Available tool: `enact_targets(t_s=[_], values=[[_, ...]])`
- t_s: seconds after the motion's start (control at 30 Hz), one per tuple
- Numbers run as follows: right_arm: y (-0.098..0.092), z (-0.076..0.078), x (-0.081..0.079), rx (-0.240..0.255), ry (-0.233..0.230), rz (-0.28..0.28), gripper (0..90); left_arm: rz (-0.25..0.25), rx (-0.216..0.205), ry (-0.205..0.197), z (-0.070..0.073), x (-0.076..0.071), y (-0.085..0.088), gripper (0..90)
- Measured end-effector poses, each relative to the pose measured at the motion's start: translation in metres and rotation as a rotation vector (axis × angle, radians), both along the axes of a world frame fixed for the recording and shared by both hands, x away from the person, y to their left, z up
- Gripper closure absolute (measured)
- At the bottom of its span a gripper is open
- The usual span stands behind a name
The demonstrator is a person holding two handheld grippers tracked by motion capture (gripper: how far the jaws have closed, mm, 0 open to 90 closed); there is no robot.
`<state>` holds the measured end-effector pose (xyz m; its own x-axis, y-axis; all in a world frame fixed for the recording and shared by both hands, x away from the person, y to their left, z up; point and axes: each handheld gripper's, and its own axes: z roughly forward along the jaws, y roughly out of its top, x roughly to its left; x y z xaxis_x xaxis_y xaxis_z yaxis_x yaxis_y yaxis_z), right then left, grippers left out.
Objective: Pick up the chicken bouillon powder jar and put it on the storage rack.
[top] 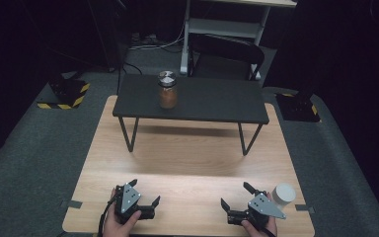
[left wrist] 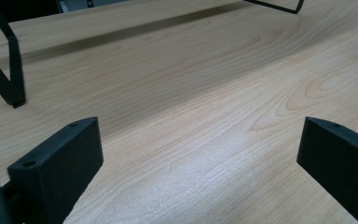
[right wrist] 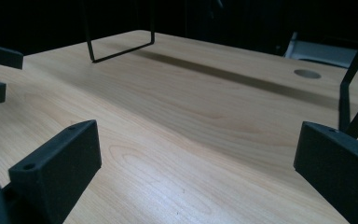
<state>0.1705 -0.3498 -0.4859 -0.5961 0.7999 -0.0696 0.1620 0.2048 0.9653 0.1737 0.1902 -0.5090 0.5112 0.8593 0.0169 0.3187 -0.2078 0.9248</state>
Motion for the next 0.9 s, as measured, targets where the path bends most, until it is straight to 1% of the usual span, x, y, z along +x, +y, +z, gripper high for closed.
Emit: enact_targets(t_s=[0.2, 0.23, 0.3, 0.37, 0.4, 0.53, 0.57, 0.63, 0.67, 0.73, 0.77, 0.8, 0.9], values=[[0.001, 0.013, -0.011, 0.013, -0.054, -0.013, 0.3, -0.001, -0.006, 0.003, 0.000, 0.001, 0.001, 0.6], [0.001, 0.013, -0.011, 0.013, -0.054, -0.013, 0.3, -0.003, -0.010, 0.002, -0.001, 0.001, 0.001, 0.6], [0.001, 0.017, -0.014, 0.012, -0.070, -0.024, 0.2, 0.000, -0.009, 0.001, -0.001, 0.001, 0.001, 0.6], [0.000, 0.022, -0.017, 0.024, -0.078, -0.033, 0.2, -0.006, -0.006, 0.000, 0.000, 0.001, 0.001, 0.5], [0.000, 0.022, -0.017, 0.024, -0.078, -0.033, 0.2, -0.006, -0.006, 0.000, 0.000, 0.001, 0.001, 0.5], [-0.004, 0.031, -0.025, 0.047, -0.111, -0.057, 0.1, -0.006, -0.011, 0.000, -0.001, 0.001, 0.002, 0.5], [-0.004, 0.031, -0.025, 0.047, -0.111, -0.057, 0.1, -0.006, -0.011, 0.000, -0.001, 0.001, 0.002, 0.5], [-0.006, 0.036, -0.031, 0.051, -0.124, -0.078, 0.2, -0.007, -0.011, 0.000, -0.001, 0.001, 0.002, 0.5], [-0.006, 0.036, -0.031, 0.051, -0.124, -0.078, 0.2, -0.008, -0.010, 0.000, -0.001, 0.001, 0.002, 0.5], [-0.005, 0.040, -0.036, 0.025, -0.146, -0.111, 0.1, -0.010, -0.007, 0.001, 0.000, 0.001, 0.002, 0.5], [-0.007, 0.042, -0.039, 0.023, -0.158, -0.130, 0.1, -0.012, -0.001, 0.004, 0.000, 0.002, 0.001, 0.5], [-0.007, 0.042, -0.039, 0.023, -0.158, -0.130, 0.1, -0.012, -0.001, 0.004, 0.000, 0.002, 0.001, 0.5], [-0.013, 0.043, -0.043, 0.028, -0.165, -0.161, 0.1, -0.014, 0.000, 0.006, 0.001, 0.002, 0.001, 0.5]])
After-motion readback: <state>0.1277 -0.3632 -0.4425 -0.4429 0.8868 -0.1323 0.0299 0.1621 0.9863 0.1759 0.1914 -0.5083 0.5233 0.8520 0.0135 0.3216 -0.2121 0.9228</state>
